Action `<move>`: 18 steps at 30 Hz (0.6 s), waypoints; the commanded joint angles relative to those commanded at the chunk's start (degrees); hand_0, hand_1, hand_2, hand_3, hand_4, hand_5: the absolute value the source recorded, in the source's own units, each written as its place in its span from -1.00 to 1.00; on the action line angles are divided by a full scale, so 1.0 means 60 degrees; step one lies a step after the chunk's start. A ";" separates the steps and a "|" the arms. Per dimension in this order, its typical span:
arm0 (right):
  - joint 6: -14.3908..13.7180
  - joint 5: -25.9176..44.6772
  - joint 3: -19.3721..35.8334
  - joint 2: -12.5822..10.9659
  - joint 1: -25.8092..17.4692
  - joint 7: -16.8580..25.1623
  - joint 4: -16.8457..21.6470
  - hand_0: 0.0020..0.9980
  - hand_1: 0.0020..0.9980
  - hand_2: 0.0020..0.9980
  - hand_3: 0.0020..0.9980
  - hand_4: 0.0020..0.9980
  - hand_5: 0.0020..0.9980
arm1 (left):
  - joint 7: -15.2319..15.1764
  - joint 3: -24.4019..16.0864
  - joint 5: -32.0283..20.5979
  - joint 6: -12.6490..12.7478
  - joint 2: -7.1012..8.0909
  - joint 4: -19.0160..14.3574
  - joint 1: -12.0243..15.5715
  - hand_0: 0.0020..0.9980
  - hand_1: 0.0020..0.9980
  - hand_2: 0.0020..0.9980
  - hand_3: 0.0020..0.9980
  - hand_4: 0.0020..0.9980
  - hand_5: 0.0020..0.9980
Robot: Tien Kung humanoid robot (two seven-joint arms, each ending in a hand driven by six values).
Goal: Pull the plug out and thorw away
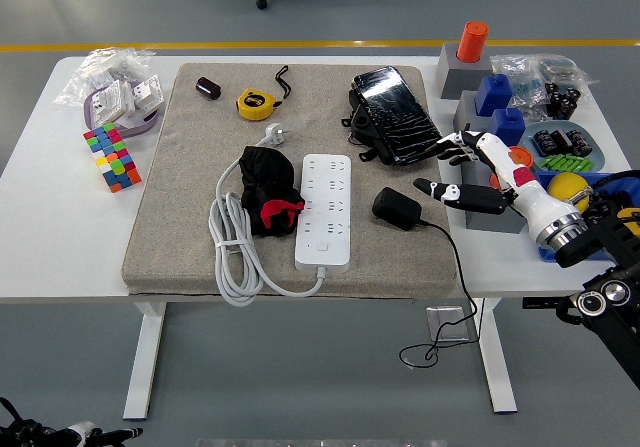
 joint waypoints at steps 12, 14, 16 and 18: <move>0.0105 0.0023 -0.0129 -0.0037 0.0012 0.0007 0.0001 0.32 0.31 0.35 0.22 0.92 -0.12 | 0.0005 -0.0020 -0.0029 -0.0005 0.0029 -0.0002 0.0054 0.07 0.35 0.40 0.33 0.65 0.29; 0.0092 0.0022 -0.0135 -0.0019 0.0007 0.0002 0.0019 0.32 0.31 0.35 0.22 0.92 -0.12 | 0.0004 -0.0028 -0.0043 0.0000 0.0028 0.0004 0.0076 0.07 0.35 0.40 0.33 0.65 0.29; 0.0085 0.0022 -0.0145 -0.0019 0.0003 -0.0006 0.0033 0.32 0.31 0.35 0.22 0.92 -0.12 | 0.0013 -0.0014 0.0018 -0.0004 0.0024 0.0000 0.0065 0.07 0.35 0.40 0.33 0.65 0.29; 0.0078 0.0034 -0.0168 -0.0037 0.0004 -0.0029 0.0045 0.32 0.31 0.35 0.22 0.91 -0.12 | 0.0027 0.0015 0.0098 -0.0016 0.0018 -0.0009 0.0036 0.07 0.35 0.40 0.33 0.65 0.29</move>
